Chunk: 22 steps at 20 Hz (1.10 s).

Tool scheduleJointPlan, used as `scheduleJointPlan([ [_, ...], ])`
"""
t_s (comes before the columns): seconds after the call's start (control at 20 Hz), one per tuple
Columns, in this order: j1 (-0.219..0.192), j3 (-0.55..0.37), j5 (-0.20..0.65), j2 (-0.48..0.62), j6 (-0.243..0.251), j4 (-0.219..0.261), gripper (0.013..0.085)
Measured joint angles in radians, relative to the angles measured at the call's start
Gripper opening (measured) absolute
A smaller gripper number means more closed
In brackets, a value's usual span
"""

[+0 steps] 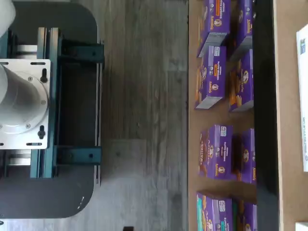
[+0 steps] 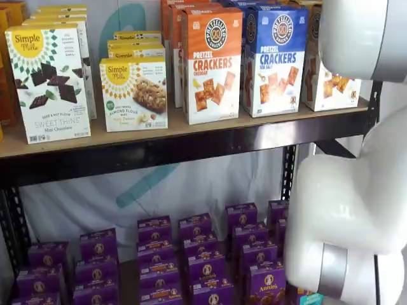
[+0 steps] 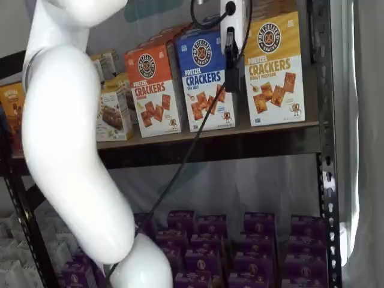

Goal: Retrieve the yellow and white box located on the top shelf, the sixth one from the left

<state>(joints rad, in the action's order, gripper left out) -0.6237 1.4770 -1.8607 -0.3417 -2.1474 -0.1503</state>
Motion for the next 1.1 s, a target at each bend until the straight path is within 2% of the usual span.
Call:
scheduleJointPlan([
  [0.05, 0.008, -0.001, 0.0, -0.001, 0.003, 0.018, 0.085],
  [0.1, 0.039, -0.014, 0.002, -0.012, 0.015, 0.074, 0.085],
  [0.15, 0.055, -0.028, 0.004, -0.024, 0.023, 0.103, 0.085],
  [0.3, 0.062, -0.058, 0.007, -0.052, 0.031, 0.106, 0.085],
  [0.6, 0.049, -0.033, -0.022, -0.054, 0.033, 0.06, 0.085],
  [0.85, 0.022, 0.067, -0.088, -0.01, 0.039, -0.017, 0.085],
  [1.1, 0.01, 0.157, -0.136, 0.036, 0.053, -0.064, 0.085],
])
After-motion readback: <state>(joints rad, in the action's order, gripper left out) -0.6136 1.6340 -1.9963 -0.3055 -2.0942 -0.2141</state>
